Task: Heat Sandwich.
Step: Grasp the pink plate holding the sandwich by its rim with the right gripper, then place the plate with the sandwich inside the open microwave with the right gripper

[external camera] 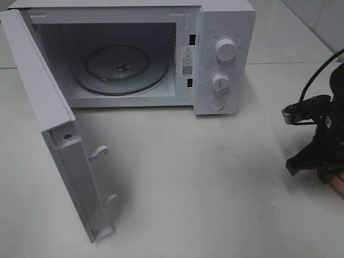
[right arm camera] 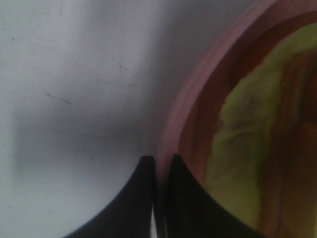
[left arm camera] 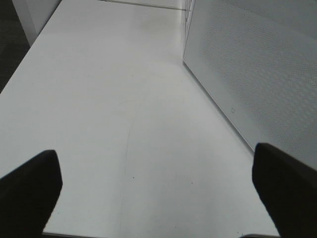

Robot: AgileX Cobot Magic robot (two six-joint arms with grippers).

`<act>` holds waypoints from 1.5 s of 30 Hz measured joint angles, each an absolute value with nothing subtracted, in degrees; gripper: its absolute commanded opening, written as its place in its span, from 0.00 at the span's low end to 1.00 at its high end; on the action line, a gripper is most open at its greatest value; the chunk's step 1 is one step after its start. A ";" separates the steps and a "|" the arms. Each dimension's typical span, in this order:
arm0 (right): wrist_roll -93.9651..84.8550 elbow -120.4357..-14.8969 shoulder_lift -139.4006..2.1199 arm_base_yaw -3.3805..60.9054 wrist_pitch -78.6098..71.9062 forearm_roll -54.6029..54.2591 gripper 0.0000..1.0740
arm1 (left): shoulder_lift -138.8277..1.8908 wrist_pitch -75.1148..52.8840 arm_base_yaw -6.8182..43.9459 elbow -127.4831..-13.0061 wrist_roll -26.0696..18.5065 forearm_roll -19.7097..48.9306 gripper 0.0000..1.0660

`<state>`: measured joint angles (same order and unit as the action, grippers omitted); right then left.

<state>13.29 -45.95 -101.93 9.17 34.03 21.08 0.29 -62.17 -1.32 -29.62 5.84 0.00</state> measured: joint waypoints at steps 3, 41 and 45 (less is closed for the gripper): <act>15.53 -45.95 -101.93 10.83 35.29 22.63 0.00 | 0.29 -62.17 -1.32 -29.62 5.84 0.00 0.91; 27.44 -45.95 -96.14 26.81 46.93 32.54 0.00 | 0.29 -62.17 -1.32 -29.62 5.84 0.00 0.91; 27.44 -45.95 -95.86 28.88 47.10 32.54 0.00 | 0.29 -62.17 -1.32 -29.62 5.84 0.00 0.91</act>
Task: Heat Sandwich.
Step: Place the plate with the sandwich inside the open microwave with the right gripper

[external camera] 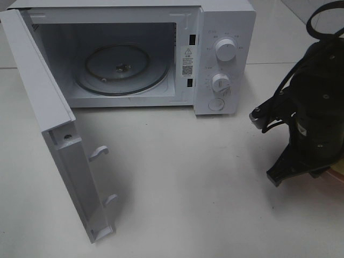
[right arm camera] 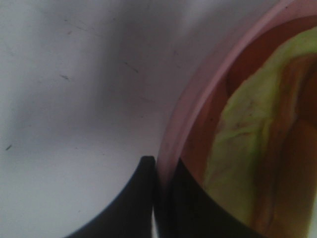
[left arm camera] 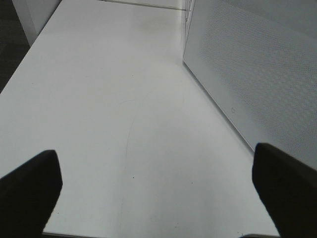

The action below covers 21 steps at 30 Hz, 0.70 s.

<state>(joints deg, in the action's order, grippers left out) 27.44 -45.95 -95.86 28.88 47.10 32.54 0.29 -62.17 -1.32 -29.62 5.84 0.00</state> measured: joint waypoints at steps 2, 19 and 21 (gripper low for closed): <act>27.44 -45.95 -95.86 31.05 47.33 32.54 0.00 | 0.29 -62.17 -1.32 -29.62 5.84 0.00 0.91; 25.67 -45.95 -95.86 43.20 49.22 31.05 0.00 | 0.29 -62.17 -1.32 -29.62 5.84 0.00 0.91; 25.67 -45.95 -95.86 43.77 49.45 31.05 0.00 | 0.29 -62.17 -1.32 -29.62 5.84 0.00 0.91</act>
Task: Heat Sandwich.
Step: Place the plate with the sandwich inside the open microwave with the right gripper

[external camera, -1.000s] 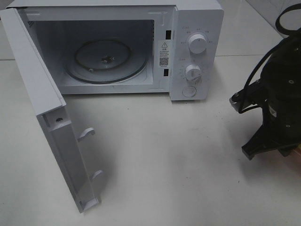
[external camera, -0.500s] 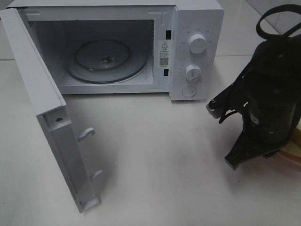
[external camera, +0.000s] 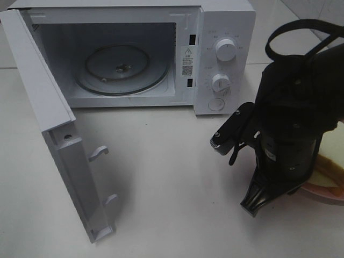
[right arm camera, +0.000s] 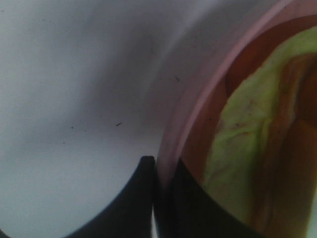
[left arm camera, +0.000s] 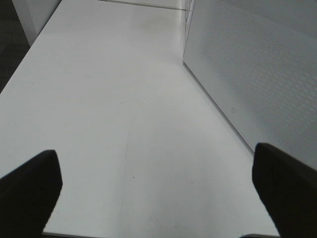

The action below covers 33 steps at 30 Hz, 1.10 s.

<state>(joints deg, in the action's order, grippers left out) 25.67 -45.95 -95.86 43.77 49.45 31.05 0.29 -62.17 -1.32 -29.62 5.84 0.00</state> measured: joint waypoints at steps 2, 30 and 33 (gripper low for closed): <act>25.55 -45.95 -95.86 45.49 50.13 31.05 0.00 | 0.29 -62.17 -1.32 -29.62 5.84 0.00 0.91; 7.85 -45.95 -81.02 52.20 54.55 29.56 0.02 | 0.29 -62.17 -1.32 -29.62 5.84 0.00 0.91; 4.13 -45.95 -79.53 52.20 54.55 29.51 0.02 | 0.29 -62.17 -1.32 -29.62 5.84 0.00 0.91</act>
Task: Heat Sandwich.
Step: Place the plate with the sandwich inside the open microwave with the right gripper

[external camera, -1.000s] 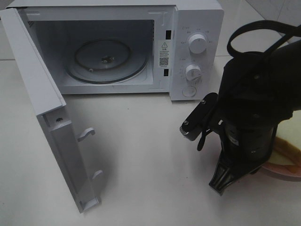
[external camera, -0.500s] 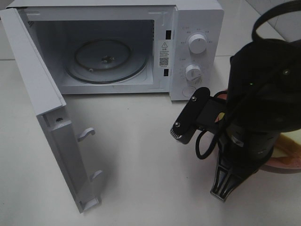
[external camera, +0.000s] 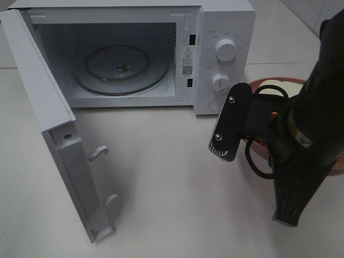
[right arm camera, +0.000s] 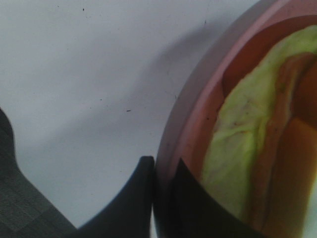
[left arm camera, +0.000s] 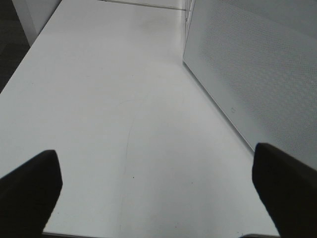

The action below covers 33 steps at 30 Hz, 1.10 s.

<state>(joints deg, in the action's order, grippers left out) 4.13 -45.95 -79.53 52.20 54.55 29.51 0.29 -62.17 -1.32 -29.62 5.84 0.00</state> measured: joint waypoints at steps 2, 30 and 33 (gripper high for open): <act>1.26 -45.95 -78.55 52.20 54.55 29.51 0.02 | 0.29 -62.17 -1.32 -29.62 5.84 0.00 0.91; -42.91 -45.95 -76.38 52.20 44.06 25.50 0.03 | 0.29 -62.17 -1.32 -29.62 5.84 0.00 0.91; -46.35 -45.95 -76.38 52.20 43.72 25.27 0.03 | 0.29 -62.17 -1.32 -29.62 5.84 0.00 0.91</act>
<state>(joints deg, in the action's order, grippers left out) -46.35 -45.95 -76.38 52.20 43.72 25.27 0.29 -62.17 -1.32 -29.62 5.84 0.00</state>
